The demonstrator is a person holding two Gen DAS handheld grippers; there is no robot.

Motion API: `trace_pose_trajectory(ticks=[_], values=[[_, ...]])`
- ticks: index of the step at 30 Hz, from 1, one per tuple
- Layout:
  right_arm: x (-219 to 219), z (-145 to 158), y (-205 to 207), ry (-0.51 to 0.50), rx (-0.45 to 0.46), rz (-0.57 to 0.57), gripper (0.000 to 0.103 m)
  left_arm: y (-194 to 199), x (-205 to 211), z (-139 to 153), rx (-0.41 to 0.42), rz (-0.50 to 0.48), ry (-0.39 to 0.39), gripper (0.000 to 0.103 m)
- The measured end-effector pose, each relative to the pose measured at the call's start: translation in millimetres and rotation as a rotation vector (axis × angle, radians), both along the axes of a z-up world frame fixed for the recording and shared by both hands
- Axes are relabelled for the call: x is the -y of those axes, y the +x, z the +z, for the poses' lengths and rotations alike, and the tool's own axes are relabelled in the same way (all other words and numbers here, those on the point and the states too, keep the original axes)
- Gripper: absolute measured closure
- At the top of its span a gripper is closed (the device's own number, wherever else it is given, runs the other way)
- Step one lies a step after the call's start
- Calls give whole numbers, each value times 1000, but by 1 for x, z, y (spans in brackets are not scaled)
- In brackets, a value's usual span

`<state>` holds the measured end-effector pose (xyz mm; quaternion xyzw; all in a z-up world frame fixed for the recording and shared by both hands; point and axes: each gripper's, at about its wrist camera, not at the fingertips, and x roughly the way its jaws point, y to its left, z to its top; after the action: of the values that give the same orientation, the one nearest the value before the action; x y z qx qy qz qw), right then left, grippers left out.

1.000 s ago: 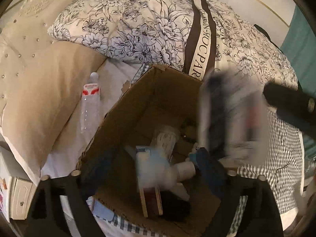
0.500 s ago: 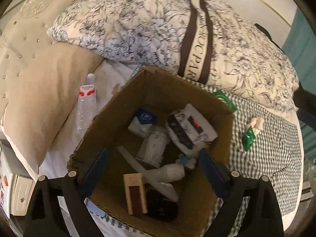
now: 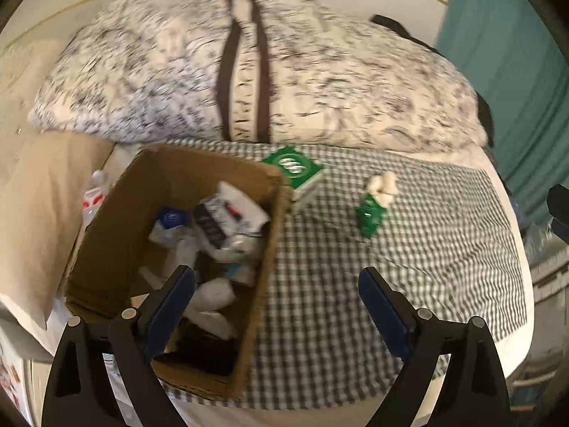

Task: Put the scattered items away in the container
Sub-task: 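Move the right gripper to the white lace tissue while the left approaches the green foil packet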

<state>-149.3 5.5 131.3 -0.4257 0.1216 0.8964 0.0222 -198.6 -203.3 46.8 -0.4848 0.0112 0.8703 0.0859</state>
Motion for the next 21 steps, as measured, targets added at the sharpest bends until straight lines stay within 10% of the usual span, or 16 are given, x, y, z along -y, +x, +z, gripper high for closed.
trace_pose_trajectory(ticks=[11,21], values=[[-60,13,30,-3,-41,-61,14,10,-69,14,-43,13,-28,3],[-123,-23,-42,18,23,139,14,-23,-134,-43,63,252,-18,3]])
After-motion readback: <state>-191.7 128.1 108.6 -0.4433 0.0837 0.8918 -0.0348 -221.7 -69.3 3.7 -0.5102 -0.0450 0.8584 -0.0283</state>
